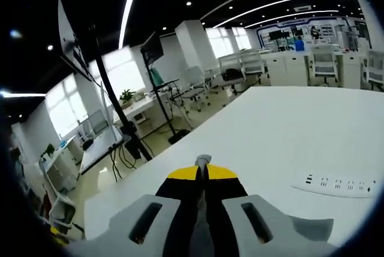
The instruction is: Fold the towel on the table until its edges align and the towel forms a compact rectangular stack.
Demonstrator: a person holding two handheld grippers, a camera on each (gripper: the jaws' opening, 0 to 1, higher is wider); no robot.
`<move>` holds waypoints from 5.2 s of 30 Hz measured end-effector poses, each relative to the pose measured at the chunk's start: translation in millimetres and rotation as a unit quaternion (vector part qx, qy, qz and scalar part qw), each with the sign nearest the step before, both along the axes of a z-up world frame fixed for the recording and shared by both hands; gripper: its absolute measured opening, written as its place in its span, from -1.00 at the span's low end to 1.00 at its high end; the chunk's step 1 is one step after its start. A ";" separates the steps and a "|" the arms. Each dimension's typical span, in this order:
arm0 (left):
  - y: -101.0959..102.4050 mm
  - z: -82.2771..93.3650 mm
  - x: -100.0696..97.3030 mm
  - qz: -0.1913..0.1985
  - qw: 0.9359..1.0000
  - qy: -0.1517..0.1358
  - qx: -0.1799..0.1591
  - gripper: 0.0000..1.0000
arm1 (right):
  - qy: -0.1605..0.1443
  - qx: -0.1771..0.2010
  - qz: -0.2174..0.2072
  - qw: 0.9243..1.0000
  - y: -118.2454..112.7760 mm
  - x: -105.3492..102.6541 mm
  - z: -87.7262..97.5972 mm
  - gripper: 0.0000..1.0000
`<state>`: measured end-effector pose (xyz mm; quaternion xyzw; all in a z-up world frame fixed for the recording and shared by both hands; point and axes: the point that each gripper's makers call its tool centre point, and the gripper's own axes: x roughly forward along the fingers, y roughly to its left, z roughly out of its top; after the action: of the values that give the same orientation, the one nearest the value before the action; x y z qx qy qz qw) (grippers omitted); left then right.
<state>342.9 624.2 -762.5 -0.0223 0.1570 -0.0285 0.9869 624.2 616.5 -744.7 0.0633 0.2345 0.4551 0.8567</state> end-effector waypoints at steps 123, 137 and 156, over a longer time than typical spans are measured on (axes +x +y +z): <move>120.8 -127.6 -3.4 0.172 0.980 0.097 -0.034 0.30 | -0.054 -0.145 0.026 0.988 -0.2 39.6 -142.8 0.25; 131.4 -128.1 -3.0 0.188 0.976 0.106 -0.018 0.21 | -0.022 -0.150 -0.052 0.987 -82.3 54.8 -148.5 0.20; 115.9 -143.6 2.7 0.140 0.979 0.147 0.002 -0.10 | 0.000 -0.152 -0.136 0.979 -175.9 66.2 -155.1 -0.07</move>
<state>345.6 740.1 -906.2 -0.0459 0.2959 0.1141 0.9473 690.3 440.6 -899.8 -0.0365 0.2902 0.2937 0.9101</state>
